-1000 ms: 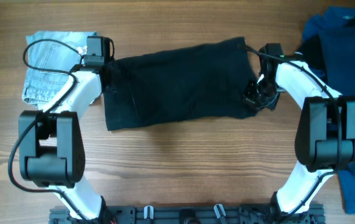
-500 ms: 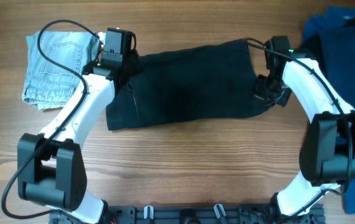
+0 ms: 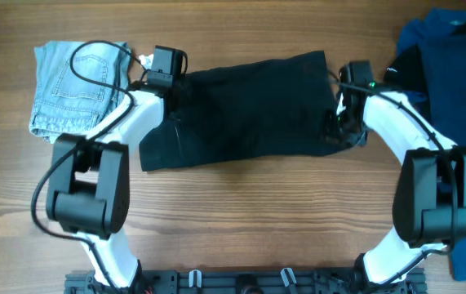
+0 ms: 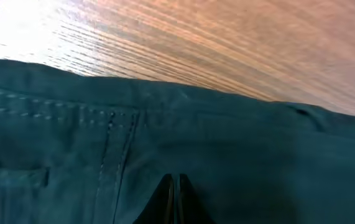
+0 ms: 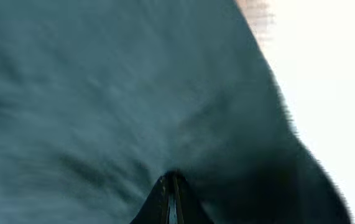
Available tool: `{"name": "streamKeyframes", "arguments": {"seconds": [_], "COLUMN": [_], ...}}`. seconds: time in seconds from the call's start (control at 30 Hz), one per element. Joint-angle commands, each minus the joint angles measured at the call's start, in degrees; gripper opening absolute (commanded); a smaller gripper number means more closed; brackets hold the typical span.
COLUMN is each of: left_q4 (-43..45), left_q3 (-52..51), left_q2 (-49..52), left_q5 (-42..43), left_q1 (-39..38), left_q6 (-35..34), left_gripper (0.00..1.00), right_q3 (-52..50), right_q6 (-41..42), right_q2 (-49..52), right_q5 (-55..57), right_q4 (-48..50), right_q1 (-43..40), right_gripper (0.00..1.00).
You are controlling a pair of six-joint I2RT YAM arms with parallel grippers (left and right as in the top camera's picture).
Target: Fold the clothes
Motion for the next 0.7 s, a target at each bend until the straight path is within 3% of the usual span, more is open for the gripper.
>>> {"name": "streamKeyframes", "arguments": {"seconds": [0.0,0.13,0.53,0.67], "left_q4": [3.28,8.7,11.93,19.32], "left_q3": [0.26,0.26,0.26,0.28], "left_q2": [1.97,2.1,7.21,4.2], "left_q5": [-5.7,-7.02,-7.06,-6.43], "left_q1": [0.07,0.13,0.66,-0.02], "left_q6": [-0.72,1.6,1.62,6.01], "left_gripper": [0.04,0.04,0.04,0.04], "right_q3": [-4.09,-4.09,-6.71,6.16], "right_q6": [1.51,1.53,6.23,0.81], "right_q2": [-0.2,-0.2,-0.26,-4.81], "right_q5": [2.58,2.58,6.56,2.08], "right_q4": [1.92,1.79,1.6,-4.02], "right_q1": [-0.02,-0.02,-0.02,0.0], "right_gripper": [0.04,0.04,0.04,0.04]}}
